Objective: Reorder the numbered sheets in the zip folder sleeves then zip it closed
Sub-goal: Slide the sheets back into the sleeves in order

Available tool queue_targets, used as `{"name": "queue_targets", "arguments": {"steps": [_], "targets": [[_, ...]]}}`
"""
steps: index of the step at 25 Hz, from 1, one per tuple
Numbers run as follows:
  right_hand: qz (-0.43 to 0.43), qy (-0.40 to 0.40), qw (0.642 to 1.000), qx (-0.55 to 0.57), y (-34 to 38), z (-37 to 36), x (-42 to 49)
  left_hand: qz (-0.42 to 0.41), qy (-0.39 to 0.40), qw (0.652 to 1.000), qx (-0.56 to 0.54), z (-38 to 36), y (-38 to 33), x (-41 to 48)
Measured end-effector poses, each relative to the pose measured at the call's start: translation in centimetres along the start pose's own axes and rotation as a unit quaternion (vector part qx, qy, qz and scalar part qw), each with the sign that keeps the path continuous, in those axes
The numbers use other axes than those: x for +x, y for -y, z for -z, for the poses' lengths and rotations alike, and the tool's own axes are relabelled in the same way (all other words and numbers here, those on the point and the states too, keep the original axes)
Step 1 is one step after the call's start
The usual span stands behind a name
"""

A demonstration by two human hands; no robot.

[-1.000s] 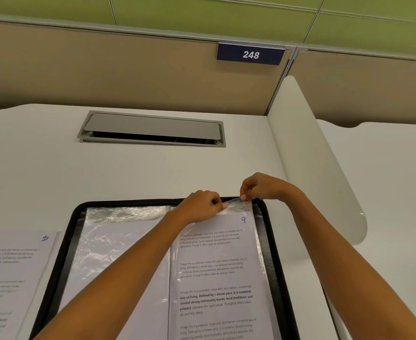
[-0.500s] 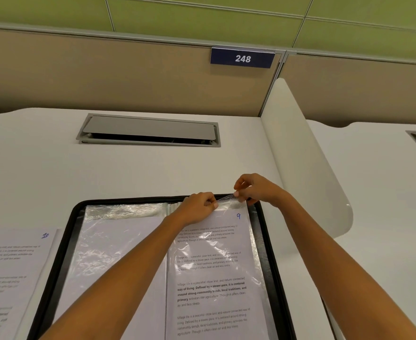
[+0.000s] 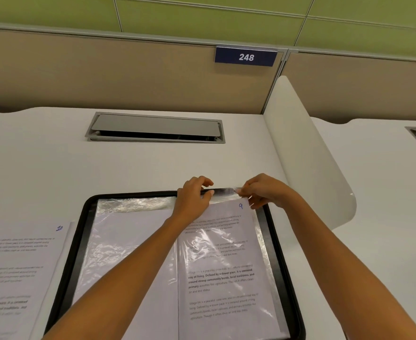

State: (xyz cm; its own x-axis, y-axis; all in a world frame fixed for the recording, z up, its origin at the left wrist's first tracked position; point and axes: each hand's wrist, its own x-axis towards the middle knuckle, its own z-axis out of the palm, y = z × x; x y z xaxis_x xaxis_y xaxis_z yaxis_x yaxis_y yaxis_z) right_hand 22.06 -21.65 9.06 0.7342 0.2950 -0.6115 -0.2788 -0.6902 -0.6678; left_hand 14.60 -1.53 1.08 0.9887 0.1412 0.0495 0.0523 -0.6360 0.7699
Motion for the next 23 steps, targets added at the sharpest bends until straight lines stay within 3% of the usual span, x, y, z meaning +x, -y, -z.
{"name": "queue_targets", "arguments": {"steps": [5, 10, 18, 23], "targets": [[0.065, 0.075, 0.995, 0.020, 6.5, -3.0, -3.5, 0.057, -0.050, 0.993, -0.094, 3.7, 1.5, -1.6], [0.079, 0.075, 0.991, 0.083, 12.3, -9.8, -4.1, 0.126, -0.076, 0.971, -0.191, 9.5, 4.0, -4.3], [0.048, 0.010, 0.990, 0.132, 16.5, -21.7, -1.1, 0.309, 0.013, 0.907, -0.286, 17.8, 9.1, -9.1], [0.019, -0.001, 0.994, 0.110, 16.0, -27.1, 0.8, 0.347, 0.020, 0.894, -0.283, 19.9, 13.0, -10.9]]}}
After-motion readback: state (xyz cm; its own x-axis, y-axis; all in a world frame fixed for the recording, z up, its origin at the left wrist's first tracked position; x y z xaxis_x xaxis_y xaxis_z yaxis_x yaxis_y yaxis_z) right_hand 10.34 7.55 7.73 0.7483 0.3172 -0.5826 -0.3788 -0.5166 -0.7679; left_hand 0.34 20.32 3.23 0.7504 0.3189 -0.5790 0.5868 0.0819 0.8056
